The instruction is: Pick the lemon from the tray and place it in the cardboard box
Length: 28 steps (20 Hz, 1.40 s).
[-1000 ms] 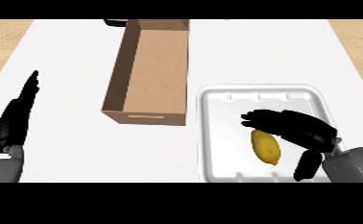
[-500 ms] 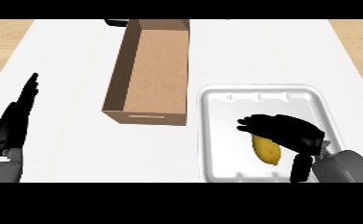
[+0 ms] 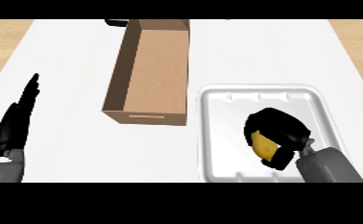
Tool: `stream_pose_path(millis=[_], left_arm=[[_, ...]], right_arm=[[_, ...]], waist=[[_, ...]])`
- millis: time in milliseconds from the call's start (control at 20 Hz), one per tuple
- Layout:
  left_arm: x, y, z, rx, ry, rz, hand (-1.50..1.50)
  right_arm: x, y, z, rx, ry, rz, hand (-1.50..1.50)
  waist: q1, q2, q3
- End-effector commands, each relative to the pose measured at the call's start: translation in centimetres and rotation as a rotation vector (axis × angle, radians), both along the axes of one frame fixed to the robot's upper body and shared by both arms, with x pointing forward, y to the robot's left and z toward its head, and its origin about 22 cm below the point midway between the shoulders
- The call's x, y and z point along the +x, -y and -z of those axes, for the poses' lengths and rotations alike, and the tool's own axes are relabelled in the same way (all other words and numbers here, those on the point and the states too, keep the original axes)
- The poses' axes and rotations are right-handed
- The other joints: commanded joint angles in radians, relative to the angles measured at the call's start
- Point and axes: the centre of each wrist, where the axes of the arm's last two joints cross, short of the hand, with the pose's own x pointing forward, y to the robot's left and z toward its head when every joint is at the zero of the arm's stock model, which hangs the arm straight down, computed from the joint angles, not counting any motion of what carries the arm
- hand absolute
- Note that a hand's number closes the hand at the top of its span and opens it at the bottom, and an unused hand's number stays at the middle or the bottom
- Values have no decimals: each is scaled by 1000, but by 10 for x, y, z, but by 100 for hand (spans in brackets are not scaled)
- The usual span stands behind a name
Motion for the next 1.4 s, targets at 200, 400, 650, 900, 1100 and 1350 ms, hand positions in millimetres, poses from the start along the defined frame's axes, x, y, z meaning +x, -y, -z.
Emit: stream_pose_path(millis=[200,400,650,900,1100,1350], left_arm=[[23,3,-21,12,14,33,0],[23,23,-6,3,32,86,0],[37,28,-15,5,35,90,0],[21,20,-7,5,29,86,0],[24,30,0,10,29,65,0],[13,27,-5,3,17,78,0]], right_arm=[[87,28,-47,52,173,31,150],[127,33,-86,19,221,55,150],[158,29,-127,59,388,94,150],[171,33,-155,294,523,54,150],[184,12,-166,375,538,-62,150],[196,-35,-178,441,434,-145,150]], waist=[[37,15,3],[95,39,4],[89,38,4],[80,27,4],[72,27,3],[62,16,2]])
